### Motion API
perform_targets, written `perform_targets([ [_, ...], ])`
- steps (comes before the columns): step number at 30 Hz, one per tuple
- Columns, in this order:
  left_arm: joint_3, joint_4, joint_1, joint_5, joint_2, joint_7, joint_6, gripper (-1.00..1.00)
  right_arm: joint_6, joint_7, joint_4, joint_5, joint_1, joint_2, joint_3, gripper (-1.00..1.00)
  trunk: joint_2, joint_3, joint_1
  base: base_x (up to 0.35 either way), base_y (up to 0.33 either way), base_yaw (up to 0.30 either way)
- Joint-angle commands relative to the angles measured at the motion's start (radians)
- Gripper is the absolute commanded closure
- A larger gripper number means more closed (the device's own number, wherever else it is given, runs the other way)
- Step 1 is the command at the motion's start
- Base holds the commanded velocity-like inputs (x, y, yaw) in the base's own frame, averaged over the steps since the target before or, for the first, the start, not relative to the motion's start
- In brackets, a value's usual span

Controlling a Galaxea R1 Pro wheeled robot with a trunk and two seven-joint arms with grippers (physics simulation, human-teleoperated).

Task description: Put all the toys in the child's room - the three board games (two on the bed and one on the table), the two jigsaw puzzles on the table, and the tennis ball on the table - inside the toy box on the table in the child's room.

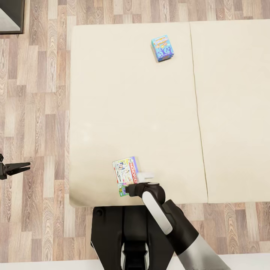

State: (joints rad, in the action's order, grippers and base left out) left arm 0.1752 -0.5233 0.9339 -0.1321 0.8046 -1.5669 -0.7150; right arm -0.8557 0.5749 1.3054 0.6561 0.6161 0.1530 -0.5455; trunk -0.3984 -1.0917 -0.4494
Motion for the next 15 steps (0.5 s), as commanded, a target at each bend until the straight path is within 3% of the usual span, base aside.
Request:
perform_targets([
  [1,0.000,0.000,0.000,0.001,0.000,-0.004,-0.011,-1.00,-0.001,0.010,-0.006,0.009,0.002,0.001,-0.001,-1.00,-0.002,-0.001,-0.001,0.000,0.000,0.000],
  [15,0.000,0.000,0.000,0.001,-0.001,-0.004,-0.011,-1.00,0.092,-0.009,-0.137,0.009,0.056,-0.002,-0.010,-1.00,-0.002,-0.001,-0.001,0.000,0.000,0.000],
])
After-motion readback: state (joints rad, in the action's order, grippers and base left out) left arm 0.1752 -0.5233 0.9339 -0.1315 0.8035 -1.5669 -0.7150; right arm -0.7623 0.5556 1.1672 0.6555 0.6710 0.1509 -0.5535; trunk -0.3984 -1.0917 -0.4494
